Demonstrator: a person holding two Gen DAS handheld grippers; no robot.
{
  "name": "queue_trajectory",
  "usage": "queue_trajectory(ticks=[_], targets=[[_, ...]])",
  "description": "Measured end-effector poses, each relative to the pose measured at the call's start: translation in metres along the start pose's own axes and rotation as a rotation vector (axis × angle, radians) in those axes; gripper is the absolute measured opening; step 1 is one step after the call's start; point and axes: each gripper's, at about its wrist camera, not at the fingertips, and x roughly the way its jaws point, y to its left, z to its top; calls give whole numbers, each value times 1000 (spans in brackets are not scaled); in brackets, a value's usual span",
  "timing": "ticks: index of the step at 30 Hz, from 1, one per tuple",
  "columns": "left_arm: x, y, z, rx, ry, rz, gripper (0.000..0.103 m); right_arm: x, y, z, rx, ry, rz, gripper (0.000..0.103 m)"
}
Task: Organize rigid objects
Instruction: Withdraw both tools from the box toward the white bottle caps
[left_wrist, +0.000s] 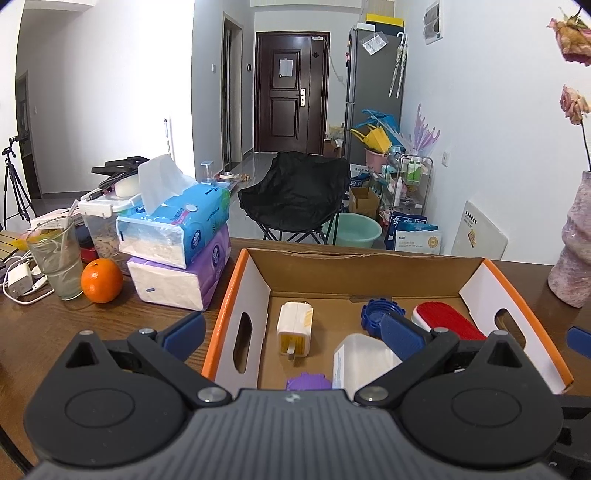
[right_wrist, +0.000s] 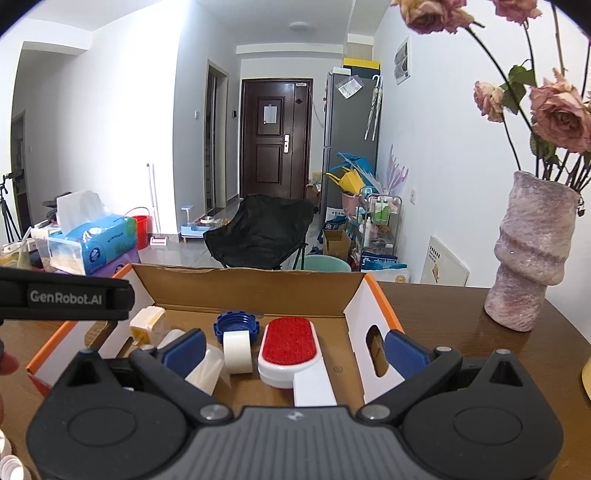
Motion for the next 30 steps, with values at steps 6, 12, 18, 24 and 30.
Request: queue_trajectory(ticks=[6, 12, 18, 24, 30], targets=[[-21, 4, -8, -3, -13, -10, 103, -22, -3, -6, 11, -15, -2, 103], [-44, 10, -17, -11, -29, -16, 103, -46, -7, -14, 23, -27, -9, 103], [-66, 18, -27, -23, -40, -19, 103, -70, -10, -21, 35, -36, -16, 103], [-89, 26, -37, -27, -53, -26, 103, -95, -15, -30, 43, -51, -23, 103], [-110, 36, -46, -29, -67, -28, 103, -115, -23, -42, 46, -59, -27, 103]])
